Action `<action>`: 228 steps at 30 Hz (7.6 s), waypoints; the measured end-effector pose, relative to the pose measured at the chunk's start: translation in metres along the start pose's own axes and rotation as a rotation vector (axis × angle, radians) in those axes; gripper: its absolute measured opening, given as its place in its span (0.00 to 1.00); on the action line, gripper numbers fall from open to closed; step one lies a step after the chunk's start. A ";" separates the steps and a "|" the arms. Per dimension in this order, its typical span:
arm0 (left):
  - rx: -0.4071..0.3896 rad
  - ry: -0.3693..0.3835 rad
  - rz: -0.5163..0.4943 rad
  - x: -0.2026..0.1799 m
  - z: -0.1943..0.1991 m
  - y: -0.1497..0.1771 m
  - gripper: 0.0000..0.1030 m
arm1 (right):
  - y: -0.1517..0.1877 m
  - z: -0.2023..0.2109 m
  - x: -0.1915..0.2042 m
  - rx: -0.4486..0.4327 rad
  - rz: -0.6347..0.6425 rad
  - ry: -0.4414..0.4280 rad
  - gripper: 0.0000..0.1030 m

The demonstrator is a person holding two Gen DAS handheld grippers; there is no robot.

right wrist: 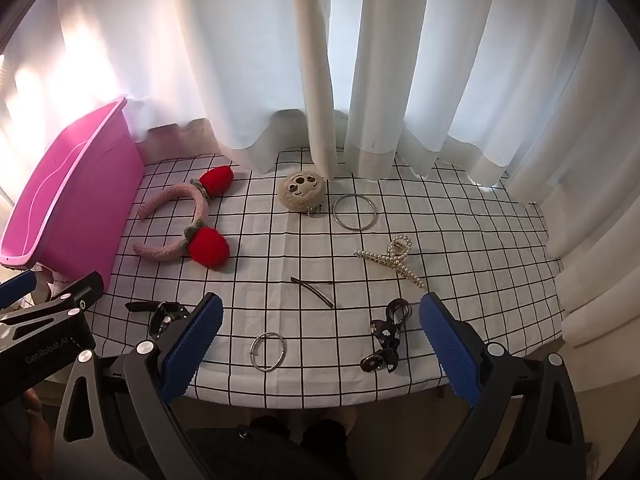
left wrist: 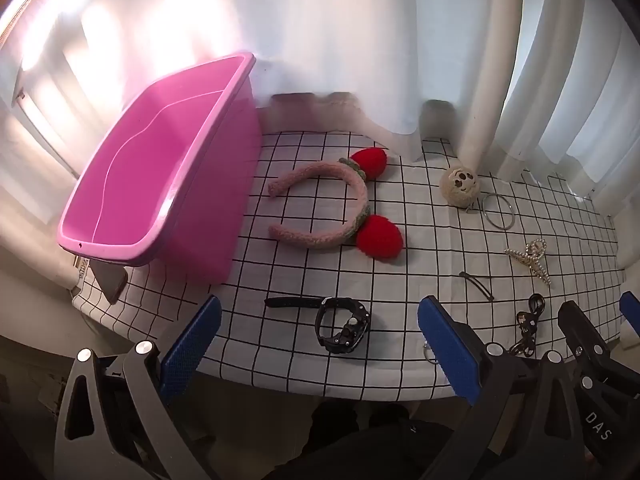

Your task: Organize jewelry

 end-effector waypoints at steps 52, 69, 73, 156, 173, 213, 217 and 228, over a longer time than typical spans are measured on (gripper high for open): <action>0.005 -0.034 -0.018 0.009 -0.003 -0.003 0.94 | -0.003 -0.003 0.003 0.000 0.002 -0.012 0.91; 0.006 -0.036 -0.019 0.009 -0.004 -0.004 0.94 | -0.003 -0.003 0.004 -0.002 0.000 -0.013 0.91; 0.006 -0.037 -0.020 0.008 -0.004 -0.004 0.94 | -0.003 -0.003 0.004 0.000 0.001 -0.014 0.91; 0.065 0.065 0.037 0.031 -0.192 0.086 0.95 | 0.114 -0.216 -0.060 0.244 -0.038 0.012 0.92; 0.012 0.077 0.006 0.026 -0.189 0.080 0.82 | 0.111 -0.214 -0.054 0.172 0.013 -0.030 0.89; -0.405 0.123 0.062 0.069 0.029 -0.059 0.59 | -0.085 0.006 0.101 -0.289 0.137 -0.488 0.09; -0.452 0.047 0.105 0.118 0.049 -0.078 0.59 | -0.113 0.039 0.168 -0.339 0.225 -0.571 0.09; -0.371 -0.099 0.276 0.268 0.026 -0.091 0.59 | -0.133 0.063 0.368 -0.284 0.479 -0.700 0.09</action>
Point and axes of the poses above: each gripper's, at about its wrist camera, not at the fingertips, and z roughly against the way its jaws point, x to its left, y to its underside, the point moved 9 cm from there along -z, roughly the way its jaws point, and after that the axes turned 13 degrees about y, right-handed, at the moved point
